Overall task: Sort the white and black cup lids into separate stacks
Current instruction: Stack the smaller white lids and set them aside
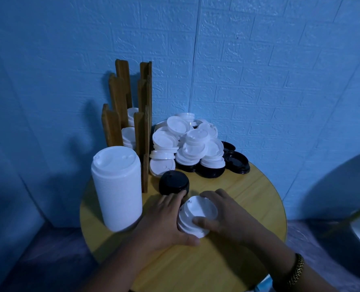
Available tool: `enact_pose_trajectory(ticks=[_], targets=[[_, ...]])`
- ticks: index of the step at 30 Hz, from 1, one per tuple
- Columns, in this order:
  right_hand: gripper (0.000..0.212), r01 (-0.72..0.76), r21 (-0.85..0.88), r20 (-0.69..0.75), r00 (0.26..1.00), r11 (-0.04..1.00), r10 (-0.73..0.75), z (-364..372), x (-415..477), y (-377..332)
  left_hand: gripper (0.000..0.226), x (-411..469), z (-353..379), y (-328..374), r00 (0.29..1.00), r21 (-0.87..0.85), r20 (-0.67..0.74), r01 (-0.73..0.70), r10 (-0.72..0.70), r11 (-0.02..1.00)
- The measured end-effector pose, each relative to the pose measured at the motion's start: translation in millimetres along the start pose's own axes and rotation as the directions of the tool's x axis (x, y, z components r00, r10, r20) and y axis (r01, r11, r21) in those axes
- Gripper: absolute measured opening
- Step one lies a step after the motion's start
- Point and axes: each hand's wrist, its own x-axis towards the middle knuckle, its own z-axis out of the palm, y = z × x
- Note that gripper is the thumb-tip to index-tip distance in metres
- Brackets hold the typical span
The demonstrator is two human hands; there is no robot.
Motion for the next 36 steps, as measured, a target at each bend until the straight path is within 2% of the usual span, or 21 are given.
enact_pose_trajectory(ticks=[4, 10, 16, 21, 28, 31, 36], targets=[[0.083, -0.001, -0.016, 0.022, 1.000, 1.000, 0.002, 2.2, 2.4, -5.4, 0.116, -2.2, -3.7, 0.2, 1.000, -0.028, 0.010, -0.003, 0.004, 1.000], [0.083, 0.011, -0.065, 0.064, 0.998, 0.998, -0.006, 7.6, 9.0, -10.1, 0.120, -0.7, -2.0, 1.2, 1.000, -0.048, -0.002, 0.019, -0.019, 0.999], [0.071, 0.065, 0.126, 0.174, 0.981, 0.990, -0.086, 10.0, 8.8, -4.0, 0.122, 0.2, 0.2, -3.3, 1.000, -0.005, 0.000, -0.018, 0.018, 1.000], [0.081, 0.097, 0.167, 0.202, 0.971, 0.981, -0.130, 9.6, 11.3, 0.5, 0.118, -1.4, -3.5, -5.4, 0.999, -0.034, 0.029, -0.020, 0.021, 0.999], [0.080, 0.144, 0.088, 0.137, 0.978, 0.986, -0.156, 15.5, 8.9, 3.0, 0.114, 0.8, 0.6, -6.5, 0.999, -0.041, -0.011, -0.038, 0.037, 0.998], [0.076, 0.166, 0.103, 0.196, 0.963, 0.981, -0.183, 14.1, 5.8, 5.8, 0.115, -1.1, -1.2, -6.3, 0.999, -0.072, 0.005, -0.053, 0.053, 0.996], [0.089, 0.170, -0.015, 0.268, 0.950, 0.985, -0.160, 18.8, 10.9, 6.8, 0.110, -1.1, -2.4, -8.5, 0.999, -0.140, -0.004, -0.050, 0.050, 0.989]])
